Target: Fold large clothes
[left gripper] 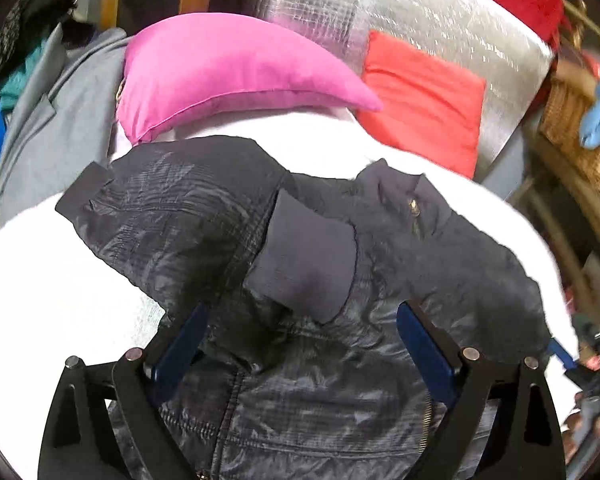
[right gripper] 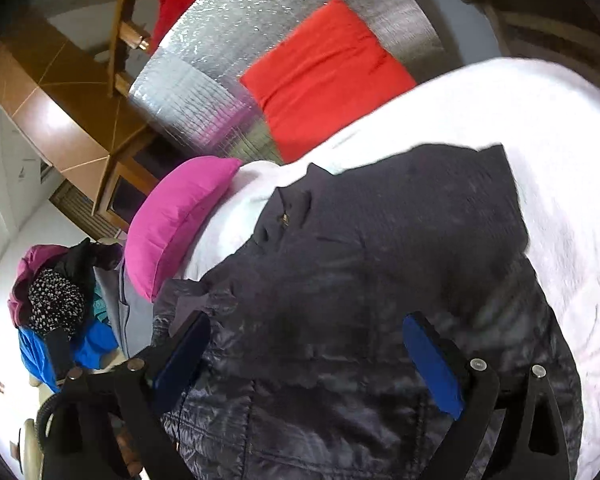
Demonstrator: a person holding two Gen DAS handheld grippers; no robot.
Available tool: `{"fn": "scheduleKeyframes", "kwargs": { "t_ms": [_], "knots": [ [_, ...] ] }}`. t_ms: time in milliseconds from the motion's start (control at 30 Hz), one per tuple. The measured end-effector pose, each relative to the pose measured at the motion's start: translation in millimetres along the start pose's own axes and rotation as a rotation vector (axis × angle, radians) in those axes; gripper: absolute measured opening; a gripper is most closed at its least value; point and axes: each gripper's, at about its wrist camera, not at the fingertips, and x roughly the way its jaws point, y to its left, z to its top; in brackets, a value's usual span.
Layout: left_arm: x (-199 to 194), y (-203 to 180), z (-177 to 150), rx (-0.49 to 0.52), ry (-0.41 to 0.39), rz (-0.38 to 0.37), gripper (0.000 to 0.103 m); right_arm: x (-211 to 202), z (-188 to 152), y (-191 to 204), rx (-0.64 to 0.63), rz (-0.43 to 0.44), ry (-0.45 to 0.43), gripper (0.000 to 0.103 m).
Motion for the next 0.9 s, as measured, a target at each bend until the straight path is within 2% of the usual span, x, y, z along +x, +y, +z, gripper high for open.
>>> {"fn": "scheduleKeyframes", "kwargs": {
  "t_ms": [67,167,200,300,367,400,433,467,500,533,567,600,667,700,767,800,833,867,900],
  "knots": [
    [3,1,6,-0.004,0.020,-0.051,0.096,-3,-6,-1,0.041,0.050,0.019,0.098],
    [22,-14,-3,-0.027,0.088,-0.145,0.096,-6,-27,-8,0.112,0.099,0.074,0.098],
    [36,-17,-6,-0.045,0.116,-0.148,0.096,-4,-33,-14,0.149,0.099,0.089,0.098],
    [69,-14,-11,-0.126,0.172,-0.092,0.096,1,-48,-44,0.352,0.088,0.112,0.098],
    [84,-16,-12,-0.174,0.185,-0.070,0.095,7,-49,-62,0.471,0.098,0.096,0.098],
    [88,-17,-11,-0.182,0.181,-0.062,0.089,10,-46,-69,0.512,0.098,0.071,0.097],
    [89,-18,-8,-0.180,0.172,-0.056,0.075,12,-43,-74,0.550,0.096,0.044,0.093],
    [91,-19,-6,-0.161,0.176,-0.038,0.029,15,-39,-78,0.577,0.095,0.027,0.087],
    [94,-20,-4,-0.163,0.197,-0.032,0.028,18,-36,-80,0.582,0.088,0.023,0.053],
    [93,-19,-3,-0.173,0.187,-0.037,0.027,23,-32,-81,0.584,0.068,0.038,0.005],
    [84,-20,-2,-0.159,0.149,-0.036,0.026,24,-30,-81,0.586,0.059,0.051,0.007],
    [70,-24,-2,-0.139,0.095,-0.040,0.025,19,-27,-74,0.542,0.061,0.038,0.007],
    [57,-23,-8,-0.125,0.045,-0.057,0.025,7,-21,-58,0.418,0.033,0.002,0.007],
    [63,-21,-16,-0.114,0.065,-0.043,0.026,5,-21,-55,0.366,0.007,-0.002,0.007],
    [89,-19,-30,-0.092,0.144,0.012,0.028,20,-28,-67,0.326,-0.109,0.054,0.010],
    [95,-16,-34,-0.088,0.141,0.017,0.030,30,-32,-77,0.344,-0.109,0.098,0.015],
    [93,-18,-34,-0.073,0.128,0.022,0.031,31,-36,-87,0.391,-0.045,0.109,0.015],
    [89,-21,-31,-0.057,0.131,0.022,0.035,25,-35,-88,0.400,-0.020,0.099,0.018],
    [85,-22,-28,-0.052,0.142,0.024,0.047,18,-33,-87,0.391,-0.012,0.095,0.035]
  ]
}}
